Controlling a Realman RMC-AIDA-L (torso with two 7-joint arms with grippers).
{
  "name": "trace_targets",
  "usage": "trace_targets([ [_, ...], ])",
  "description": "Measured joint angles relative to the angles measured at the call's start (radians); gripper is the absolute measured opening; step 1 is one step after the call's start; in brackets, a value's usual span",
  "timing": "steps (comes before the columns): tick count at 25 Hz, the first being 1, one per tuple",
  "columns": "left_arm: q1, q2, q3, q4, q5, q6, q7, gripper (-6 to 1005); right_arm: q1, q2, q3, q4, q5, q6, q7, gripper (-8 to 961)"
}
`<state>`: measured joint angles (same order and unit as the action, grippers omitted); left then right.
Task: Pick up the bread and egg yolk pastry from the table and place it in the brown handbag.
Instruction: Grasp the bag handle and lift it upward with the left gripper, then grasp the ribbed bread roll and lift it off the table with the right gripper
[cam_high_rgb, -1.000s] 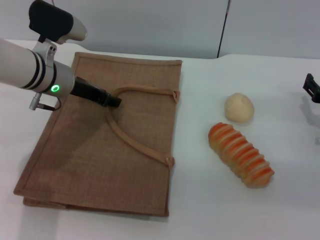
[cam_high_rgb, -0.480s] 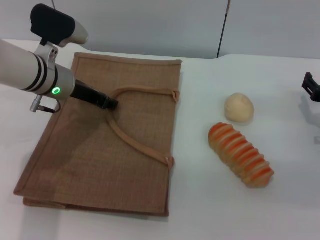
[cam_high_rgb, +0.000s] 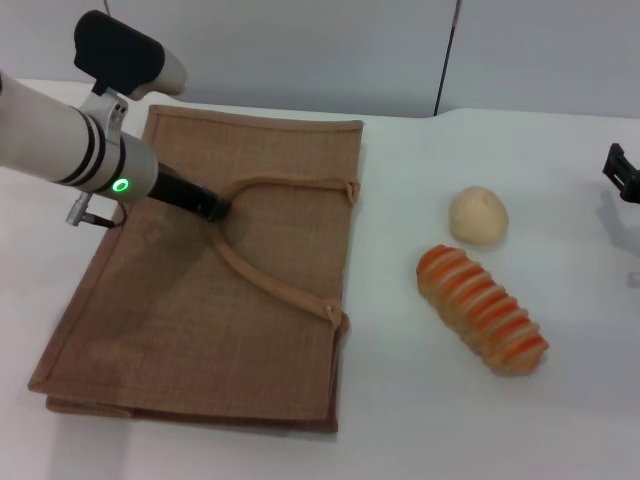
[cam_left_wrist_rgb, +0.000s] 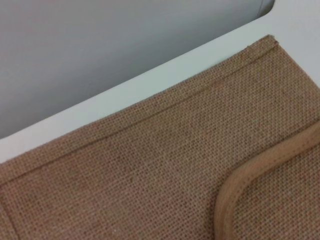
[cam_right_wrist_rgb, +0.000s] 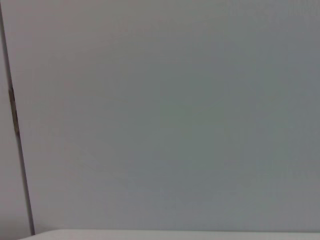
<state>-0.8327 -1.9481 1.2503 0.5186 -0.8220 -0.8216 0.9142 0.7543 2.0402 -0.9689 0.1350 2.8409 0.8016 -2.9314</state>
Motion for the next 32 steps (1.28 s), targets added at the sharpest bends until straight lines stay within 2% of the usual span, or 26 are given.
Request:
trace_targets([
  [5, -0.003, -0.014, 0.0, 0.015, 0.037, 0.006, 0.001, 196, 0.0, -0.001, -0.007, 0.0, 0.0, -0.012, 0.0, 786],
  [9, -0.001, -0.027, 0.0, 0.088, 0.057, -0.035, 0.008, 158, -0.005, -0.002, -0.008, 0.0, 0.0, -0.012, -0.004, 787],
  [13, 0.038, -0.032, -0.004, 0.275, 0.059, -0.142, -0.001, 124, -0.009, -0.003, -0.009, 0.001, -0.009, -0.02, -0.007, 787],
  [17, 0.112, -0.033, -0.01, 0.547, 0.06, -0.28, -0.047, 123, -0.007, -0.003, -0.004, 0.002, -0.097, -0.02, 0.001, 788],
  [23, 0.194, -0.022, -0.02, 0.887, 0.062, -0.436, -0.146, 122, -0.001, -0.003, -0.007, 0.003, -0.213, -0.013, 0.065, 788],
  [27, 0.215, -0.026, -0.076, 1.076, 0.085, -0.531, -0.181, 121, 0.001, -0.004, -0.008, -0.001, -0.331, 0.0, 0.126, 789],
  [31, 0.21, -0.034, -0.11, 1.228, 0.184, -0.621, -0.226, 120, -0.008, -0.01, -0.011, -0.003, -0.457, 0.103, 0.209, 789],
  [32, 0.21, -0.034, -0.11, 1.228, 0.184, -0.621, -0.226, 120, -0.008, -0.01, -0.011, -0.003, -0.457, 0.103, 0.209, 789],
])
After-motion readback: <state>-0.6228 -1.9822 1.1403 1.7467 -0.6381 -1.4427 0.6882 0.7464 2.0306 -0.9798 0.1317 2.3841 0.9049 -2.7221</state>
